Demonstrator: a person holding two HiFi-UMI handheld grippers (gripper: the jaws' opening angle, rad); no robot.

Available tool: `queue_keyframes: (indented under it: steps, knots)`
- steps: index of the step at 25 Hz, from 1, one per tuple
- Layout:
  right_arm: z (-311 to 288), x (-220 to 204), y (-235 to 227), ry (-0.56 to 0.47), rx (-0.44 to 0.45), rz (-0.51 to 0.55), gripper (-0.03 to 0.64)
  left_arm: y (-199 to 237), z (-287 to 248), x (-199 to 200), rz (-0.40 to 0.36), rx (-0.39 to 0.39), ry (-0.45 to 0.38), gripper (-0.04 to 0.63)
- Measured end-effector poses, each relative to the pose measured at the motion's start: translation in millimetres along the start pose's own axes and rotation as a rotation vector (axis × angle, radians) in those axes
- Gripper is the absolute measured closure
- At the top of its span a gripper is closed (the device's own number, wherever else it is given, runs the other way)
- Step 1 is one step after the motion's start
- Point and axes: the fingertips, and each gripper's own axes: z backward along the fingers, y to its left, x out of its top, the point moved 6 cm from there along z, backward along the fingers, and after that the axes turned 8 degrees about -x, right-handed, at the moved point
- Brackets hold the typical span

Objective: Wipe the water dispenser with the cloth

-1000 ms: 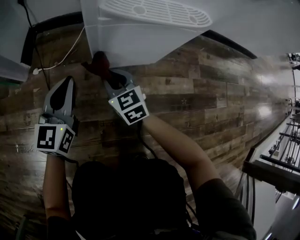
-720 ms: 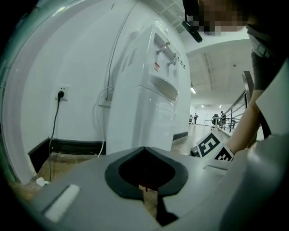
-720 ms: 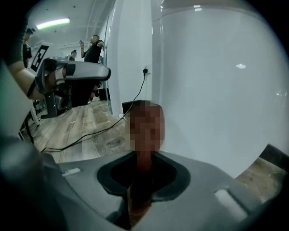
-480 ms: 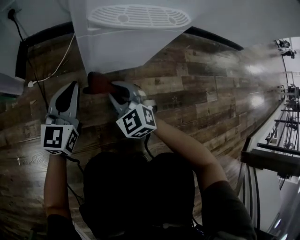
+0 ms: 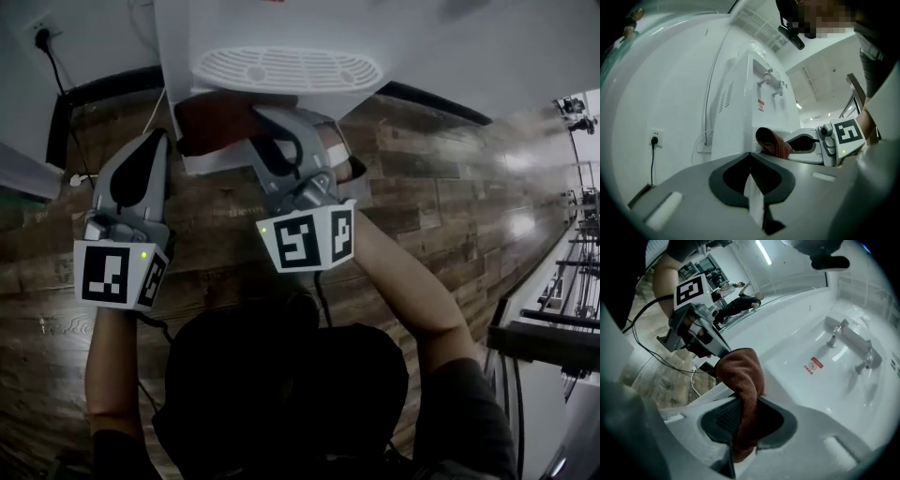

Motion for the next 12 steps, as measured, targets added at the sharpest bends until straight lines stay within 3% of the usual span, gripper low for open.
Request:
queue_keyframes:
  steps: [5, 12]
  knots:
    - [-6, -36, 59, 0.049, 0.101, -0.014, 0.554, 1, -8, -45, -0.004, -0.006, 0.064, 0.577]
    - [-16, -106, 152, 0.165, 0.301, 0.059, 0.554, 2, 1, -123, -0.020, -0.021, 0.194, 0.577]
